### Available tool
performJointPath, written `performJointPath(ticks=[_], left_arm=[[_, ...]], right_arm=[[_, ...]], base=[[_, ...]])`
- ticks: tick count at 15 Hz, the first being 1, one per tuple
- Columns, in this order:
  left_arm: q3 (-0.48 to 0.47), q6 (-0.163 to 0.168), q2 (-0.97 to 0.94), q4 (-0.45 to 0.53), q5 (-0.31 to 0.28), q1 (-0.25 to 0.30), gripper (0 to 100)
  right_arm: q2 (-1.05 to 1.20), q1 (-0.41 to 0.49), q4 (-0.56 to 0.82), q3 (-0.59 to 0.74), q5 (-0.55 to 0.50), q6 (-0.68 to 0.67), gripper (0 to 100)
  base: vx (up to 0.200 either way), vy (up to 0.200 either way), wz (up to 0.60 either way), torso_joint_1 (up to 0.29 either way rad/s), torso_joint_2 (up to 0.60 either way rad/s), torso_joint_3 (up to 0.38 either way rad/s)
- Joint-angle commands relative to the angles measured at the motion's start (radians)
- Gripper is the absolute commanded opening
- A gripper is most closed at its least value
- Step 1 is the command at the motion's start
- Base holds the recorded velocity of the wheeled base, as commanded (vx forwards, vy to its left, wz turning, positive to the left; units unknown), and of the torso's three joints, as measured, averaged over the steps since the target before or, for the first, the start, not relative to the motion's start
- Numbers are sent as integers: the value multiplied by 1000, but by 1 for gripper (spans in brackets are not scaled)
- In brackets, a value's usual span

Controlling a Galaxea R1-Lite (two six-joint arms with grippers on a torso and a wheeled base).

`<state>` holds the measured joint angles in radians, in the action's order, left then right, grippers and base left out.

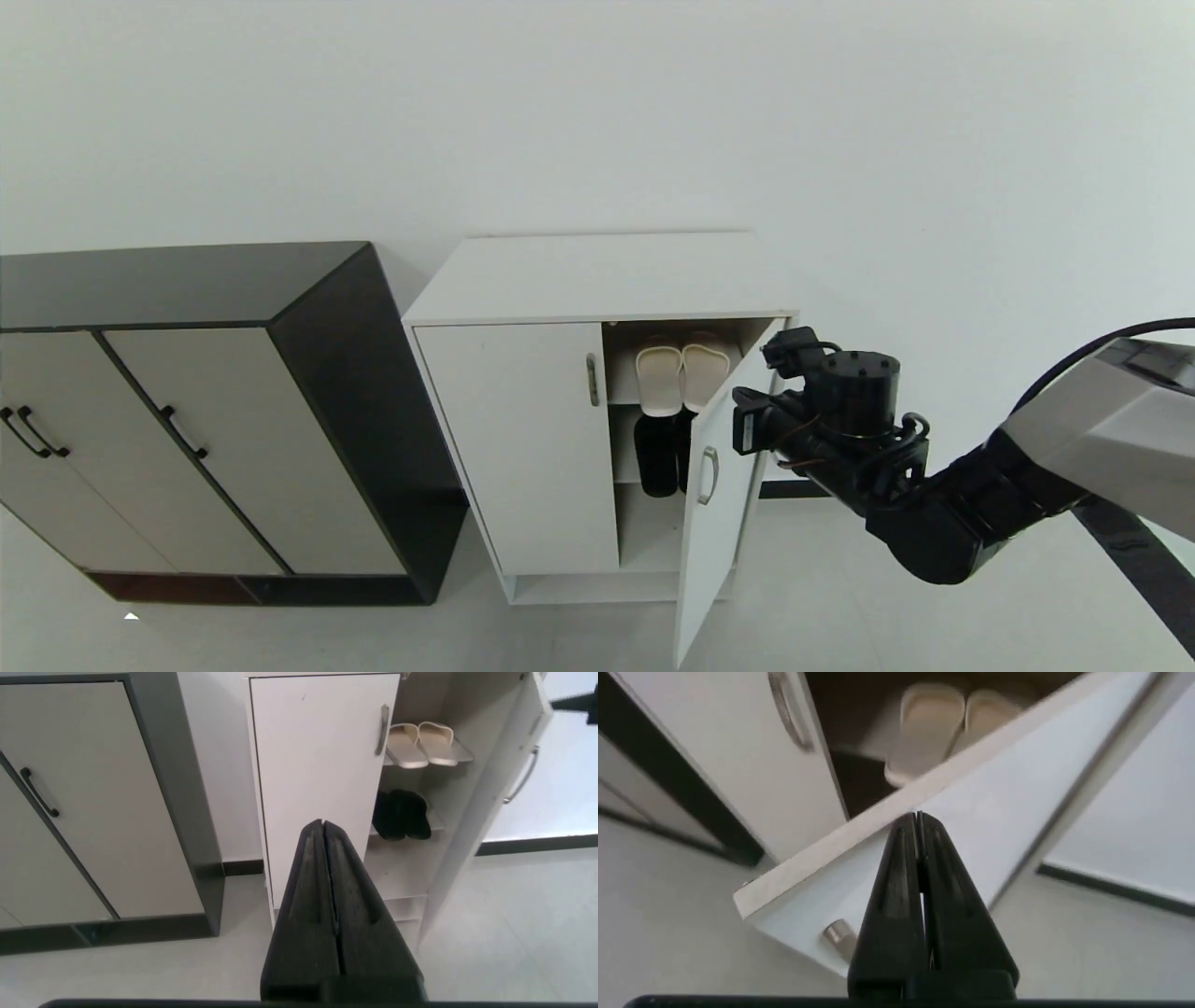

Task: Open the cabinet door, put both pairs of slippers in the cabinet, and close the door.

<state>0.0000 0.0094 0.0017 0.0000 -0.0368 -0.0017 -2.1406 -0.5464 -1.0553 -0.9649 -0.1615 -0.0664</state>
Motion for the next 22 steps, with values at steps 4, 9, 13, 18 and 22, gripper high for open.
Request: performJointPath(ticks=[4,9,13,18,22], left_arm=[[0,0,1,0,0,0,0],[0,0,1,0,0,0,0],[0,0,1,0,0,0,0],[0,0,1,0,0,0,0],[0,0,1,0,0,0,0]], right_arm=[[-51,-14,-123,-40,62,-58,0],[-107,-6,-269,-313,96,-87,0],[120,32,-38,91,275,-36,0],[148,75,32,212,352,102,0],[142,74,32,215,358,117,0]], base=[[0,0,0,0,0,0],[0,0,0,0,0,0],[0,0,0,0,0,0],[200,0,0,-3,0,8],[50,0,0,3,4,-2]])
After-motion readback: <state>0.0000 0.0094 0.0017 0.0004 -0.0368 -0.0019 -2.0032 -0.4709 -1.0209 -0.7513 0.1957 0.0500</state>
